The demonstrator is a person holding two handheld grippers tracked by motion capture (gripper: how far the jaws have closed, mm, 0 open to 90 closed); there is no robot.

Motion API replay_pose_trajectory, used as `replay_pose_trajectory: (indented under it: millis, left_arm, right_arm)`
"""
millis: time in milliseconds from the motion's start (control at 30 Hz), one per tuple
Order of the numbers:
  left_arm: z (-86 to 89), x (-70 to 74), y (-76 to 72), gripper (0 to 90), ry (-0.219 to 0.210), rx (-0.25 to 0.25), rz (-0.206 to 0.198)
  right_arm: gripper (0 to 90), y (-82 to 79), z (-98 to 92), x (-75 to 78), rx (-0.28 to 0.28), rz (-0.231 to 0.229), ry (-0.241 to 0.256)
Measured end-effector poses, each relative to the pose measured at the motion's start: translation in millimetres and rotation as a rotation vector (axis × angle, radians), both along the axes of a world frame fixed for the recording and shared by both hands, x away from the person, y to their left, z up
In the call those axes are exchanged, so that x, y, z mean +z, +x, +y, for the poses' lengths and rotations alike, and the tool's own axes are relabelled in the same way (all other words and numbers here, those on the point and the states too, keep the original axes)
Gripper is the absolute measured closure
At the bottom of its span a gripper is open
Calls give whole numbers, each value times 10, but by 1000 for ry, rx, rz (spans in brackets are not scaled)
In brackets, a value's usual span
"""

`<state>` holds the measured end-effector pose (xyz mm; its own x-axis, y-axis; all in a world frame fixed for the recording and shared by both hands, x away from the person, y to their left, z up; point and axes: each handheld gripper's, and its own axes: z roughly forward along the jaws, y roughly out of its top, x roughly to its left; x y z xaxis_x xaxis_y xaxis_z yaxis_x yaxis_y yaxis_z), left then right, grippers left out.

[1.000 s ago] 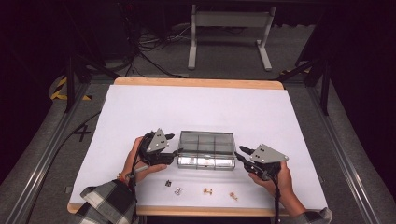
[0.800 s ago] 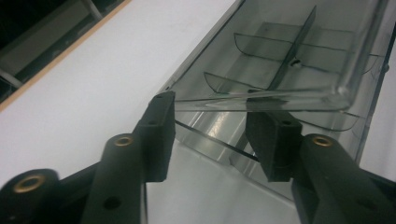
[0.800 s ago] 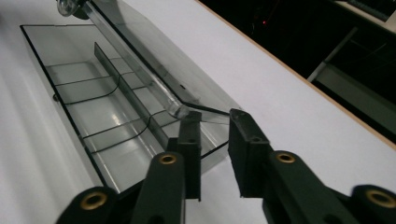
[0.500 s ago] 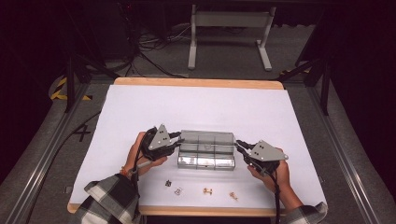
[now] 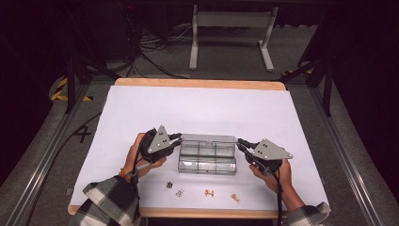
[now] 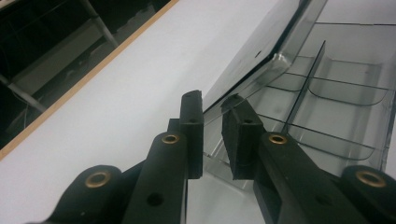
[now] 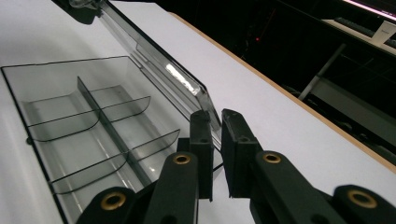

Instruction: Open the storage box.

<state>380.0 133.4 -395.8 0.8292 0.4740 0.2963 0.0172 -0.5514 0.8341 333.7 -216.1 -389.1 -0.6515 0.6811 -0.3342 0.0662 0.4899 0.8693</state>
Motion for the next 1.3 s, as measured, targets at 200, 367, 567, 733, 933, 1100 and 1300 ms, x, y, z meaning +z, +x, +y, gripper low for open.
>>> replay_pose_trajectory:
  millis: [200,367,567,733,933,1100,1300]
  left_arm:
    - [16,-2,19,790,-20,-2,11]
    - [44,-5,65,792,-56,-7,38]
    - [78,-3,96,816,-84,-3,56]
    - [84,5,130,819,-107,-2,69]
    - [98,16,150,829,-118,0,76]
    - [109,41,139,835,-140,13,58]
    - [129,31,162,847,-146,18,69]
  right_arm:
    - [842,37,2,-8,-2,9,7]
    - [843,74,-7,-2,-4,22,33]
    - [847,120,-19,1,-12,23,71]
    - [834,175,-12,-7,-21,35,95]
    - [830,200,-19,11,-20,45,113]
    - [825,216,-40,76,-19,43,148]
    - [815,258,-27,82,-17,46,162]
